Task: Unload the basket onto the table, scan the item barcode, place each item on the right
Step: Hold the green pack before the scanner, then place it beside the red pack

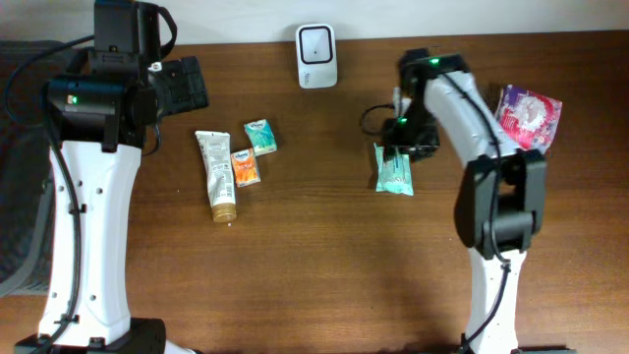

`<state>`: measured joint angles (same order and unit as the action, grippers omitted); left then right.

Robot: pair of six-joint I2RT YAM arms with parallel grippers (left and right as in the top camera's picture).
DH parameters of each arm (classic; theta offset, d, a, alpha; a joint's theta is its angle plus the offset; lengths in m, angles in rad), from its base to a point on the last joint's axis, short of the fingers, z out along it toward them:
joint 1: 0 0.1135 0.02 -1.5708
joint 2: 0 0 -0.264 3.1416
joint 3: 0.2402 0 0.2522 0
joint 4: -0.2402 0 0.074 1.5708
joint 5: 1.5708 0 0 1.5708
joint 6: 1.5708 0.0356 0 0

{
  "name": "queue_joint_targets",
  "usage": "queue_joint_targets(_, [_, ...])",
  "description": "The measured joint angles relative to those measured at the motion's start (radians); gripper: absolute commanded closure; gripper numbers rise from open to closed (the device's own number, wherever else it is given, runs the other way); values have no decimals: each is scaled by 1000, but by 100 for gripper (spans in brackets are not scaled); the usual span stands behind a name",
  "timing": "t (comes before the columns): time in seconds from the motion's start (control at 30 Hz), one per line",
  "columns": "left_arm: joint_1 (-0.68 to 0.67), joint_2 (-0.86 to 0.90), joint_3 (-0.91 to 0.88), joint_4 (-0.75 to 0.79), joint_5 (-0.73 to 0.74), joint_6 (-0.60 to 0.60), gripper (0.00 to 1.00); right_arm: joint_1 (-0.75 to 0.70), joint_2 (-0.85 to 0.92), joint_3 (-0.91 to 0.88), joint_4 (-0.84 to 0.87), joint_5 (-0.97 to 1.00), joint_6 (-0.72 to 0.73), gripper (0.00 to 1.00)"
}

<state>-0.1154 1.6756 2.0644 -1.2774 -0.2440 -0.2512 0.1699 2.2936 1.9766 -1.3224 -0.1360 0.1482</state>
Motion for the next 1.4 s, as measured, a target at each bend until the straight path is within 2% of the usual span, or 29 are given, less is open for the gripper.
queue_joint_targets(0.1, [0, 0, 0, 0, 0, 0, 1, 37, 0, -49, 51, 71, 34, 51])
queue_joint_targets(0.13, [0, 0, 0, 0, 0, 0, 1, 38, 0, -78, 68, 88, 39, 60])
queue_joint_targets(0.2, [0, 0, 0, 0, 0, 0, 1, 40, -1, -139, 125, 94, 45, 92])
queue_joint_targets(0.23, [0, 0, 0, 0, 0, 0, 1, 40, -3, -152, 143, 90, 50, 96])
queue_joint_targets(0.37, [0, 0, 0, 0, 0, 0, 1, 40, -8, -126, 200, -12, 55, 96])
queue_joint_targets(0.43, [0, 0, 0, -1, 0, 0, 1, 40, 1, 35, 271, -42, 55, 96])
queue_joint_targets(0.5, [0, 0, 0, 1, 0, 0, 1, 40, 0, 132, 520, -56, 56, 96])
queue_joint_targets(0.63, [0, 0, 0, 2, 0, 0, 1, 52, 10, 146, 982, -76, 58, 96])
queue_joint_targets(0.77, [0, 0, 0, 0, 0, 0, 1, 104, 106, 149, 1250, -77, 58, 96])
queue_joint_targets(0.83, [0, 0, 0, 0, 0, 0, 1, 127, 182, 148, 1308, -76, 57, 96])
queue_joint_targets(1.0, [0, 0, 0, 0, 0, 0, 1, 118, 211, 148, 1323, -80, 58, 96])
queue_joint_targets(1.1, [0, 0, 0, 2, 0, 0, 1, 9, 87, 143, 1090, -91, 58, 96])
queue_joint_targets(1.2, [0, 0, 0, -2, 0, 0, 1, -156, -49, 166, 719, -71, 58, 96])
queue_joint_targets(1.3, [0, 0, 0, -1, 0, 0, 1, -300, -40, 158, 438, -24, 29, 96])
queue_joint_targets(1.37, [0, 0, 0, -1, 0, 0, 1, -359, -14, 154, 358, -14, -40, 96])
queue_joint_targets(1.4, [0, 0, 0, -1, 0, 0, 1, -397, 2, 128, 349, -4, -71, 65])
